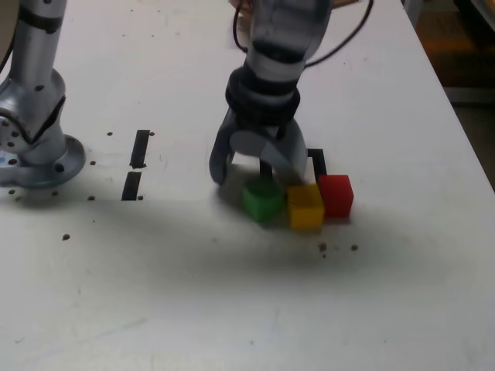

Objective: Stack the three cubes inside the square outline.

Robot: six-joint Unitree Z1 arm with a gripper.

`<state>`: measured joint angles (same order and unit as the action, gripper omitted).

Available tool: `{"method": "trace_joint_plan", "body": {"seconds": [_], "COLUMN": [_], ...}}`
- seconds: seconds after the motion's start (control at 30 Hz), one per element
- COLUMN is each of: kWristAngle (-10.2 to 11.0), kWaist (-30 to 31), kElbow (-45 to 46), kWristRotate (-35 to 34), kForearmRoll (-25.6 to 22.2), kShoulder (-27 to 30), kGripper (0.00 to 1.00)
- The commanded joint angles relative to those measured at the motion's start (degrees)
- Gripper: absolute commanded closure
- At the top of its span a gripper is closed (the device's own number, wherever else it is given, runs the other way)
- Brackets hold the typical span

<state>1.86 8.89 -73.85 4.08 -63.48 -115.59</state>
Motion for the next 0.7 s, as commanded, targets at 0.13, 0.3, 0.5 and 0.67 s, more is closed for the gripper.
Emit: {"method": "trace_joint_plan", "body": {"seconds": [0.13,0.3,0.5,0.67], "kWristAngle": [-1.7,-4.3,-9.6,-10.5], "kWaist": [3.9,8.5,15.6,20.4], "kElbow": [-0.5,-0.2,0.3,0.4], "kWristRotate": [-3.0,-5.8,-9.4,-13.7], "kForearmRoll": [-0.6,-1.0,-1.0,-1.0], "kShoulder": [-0.1,1.0,3.2,6.3], "kGripper": [0.02,0.02,0.02,0.02]}}
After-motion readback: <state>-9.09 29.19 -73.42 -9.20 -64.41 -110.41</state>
